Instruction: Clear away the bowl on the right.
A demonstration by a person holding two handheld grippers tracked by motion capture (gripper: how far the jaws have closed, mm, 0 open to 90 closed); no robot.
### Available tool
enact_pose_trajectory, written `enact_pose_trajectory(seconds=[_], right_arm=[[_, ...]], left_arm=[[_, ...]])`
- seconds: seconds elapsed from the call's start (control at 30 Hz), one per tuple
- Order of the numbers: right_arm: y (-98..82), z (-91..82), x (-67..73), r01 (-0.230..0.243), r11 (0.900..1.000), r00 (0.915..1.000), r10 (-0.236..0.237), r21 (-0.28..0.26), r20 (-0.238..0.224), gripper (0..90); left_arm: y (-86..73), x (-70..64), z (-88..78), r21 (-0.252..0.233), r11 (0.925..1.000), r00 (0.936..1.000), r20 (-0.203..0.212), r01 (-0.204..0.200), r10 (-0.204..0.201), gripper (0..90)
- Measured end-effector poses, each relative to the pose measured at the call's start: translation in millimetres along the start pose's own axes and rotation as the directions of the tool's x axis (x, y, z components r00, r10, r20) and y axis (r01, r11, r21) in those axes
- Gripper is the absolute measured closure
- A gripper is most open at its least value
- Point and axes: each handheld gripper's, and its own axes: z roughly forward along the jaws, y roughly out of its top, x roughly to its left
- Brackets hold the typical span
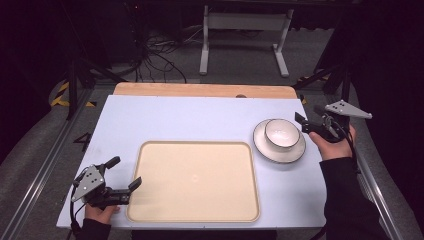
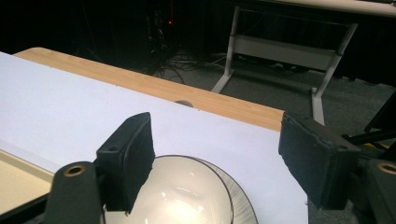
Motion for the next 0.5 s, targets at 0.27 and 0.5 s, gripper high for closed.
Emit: enact_pose_trajectory(seconds=[0.27,0.5], right_arm=[[3.7,10.2,-4.4,-0.006,0.998,1.0,0.005,0.064,0.002,28.9],[1.5,25.3,-10.4,-0.046,0.979,0.9989,0.044,0.198,0.018,33.2]], left_arm=[[0.0,0.0,0.2,0.001,1.0,1.0,0.0,-0.001,0.001,0.1],[0.1,0.0,0.2,0.002,1.0,1.0,0.0,-0.002,0.002,0.2]])
